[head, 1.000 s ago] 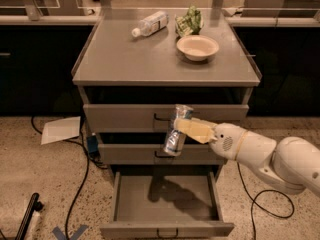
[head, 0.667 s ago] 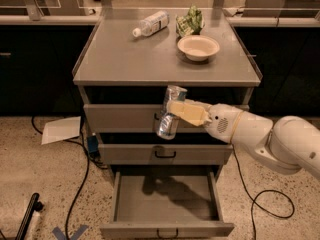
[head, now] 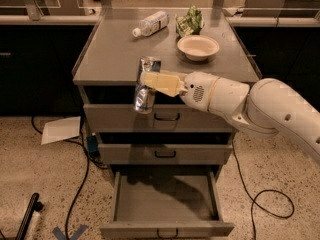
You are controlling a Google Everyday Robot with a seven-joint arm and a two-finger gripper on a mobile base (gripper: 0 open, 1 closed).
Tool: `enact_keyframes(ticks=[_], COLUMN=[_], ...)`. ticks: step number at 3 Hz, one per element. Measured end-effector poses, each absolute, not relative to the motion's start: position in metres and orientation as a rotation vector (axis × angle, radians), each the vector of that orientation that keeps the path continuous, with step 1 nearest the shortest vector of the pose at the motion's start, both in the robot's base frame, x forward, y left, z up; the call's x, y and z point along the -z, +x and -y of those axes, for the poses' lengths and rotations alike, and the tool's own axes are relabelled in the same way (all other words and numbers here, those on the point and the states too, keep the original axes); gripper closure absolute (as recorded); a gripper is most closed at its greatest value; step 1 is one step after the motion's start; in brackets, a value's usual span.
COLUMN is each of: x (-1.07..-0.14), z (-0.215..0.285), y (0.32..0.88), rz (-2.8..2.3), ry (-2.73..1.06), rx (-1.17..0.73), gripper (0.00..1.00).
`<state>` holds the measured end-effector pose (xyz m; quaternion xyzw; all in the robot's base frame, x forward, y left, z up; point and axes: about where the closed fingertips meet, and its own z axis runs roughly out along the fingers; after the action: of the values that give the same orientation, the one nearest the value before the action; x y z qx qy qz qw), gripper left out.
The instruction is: Pick redbull can from bottom drawer and place on counter
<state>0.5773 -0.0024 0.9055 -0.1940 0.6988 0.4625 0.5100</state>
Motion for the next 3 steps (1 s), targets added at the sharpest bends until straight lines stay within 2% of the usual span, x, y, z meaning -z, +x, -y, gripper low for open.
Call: enact_keyframes(ticks=[2, 3], x=[-0.904, -0.905], z=[0.006, 0.016], y=[0.585, 0.620], rz=[-1.648, -1.598], ry=[-0.412, -0.332], rx=[-1.090, -1.053], gripper=[1.00, 1.00])
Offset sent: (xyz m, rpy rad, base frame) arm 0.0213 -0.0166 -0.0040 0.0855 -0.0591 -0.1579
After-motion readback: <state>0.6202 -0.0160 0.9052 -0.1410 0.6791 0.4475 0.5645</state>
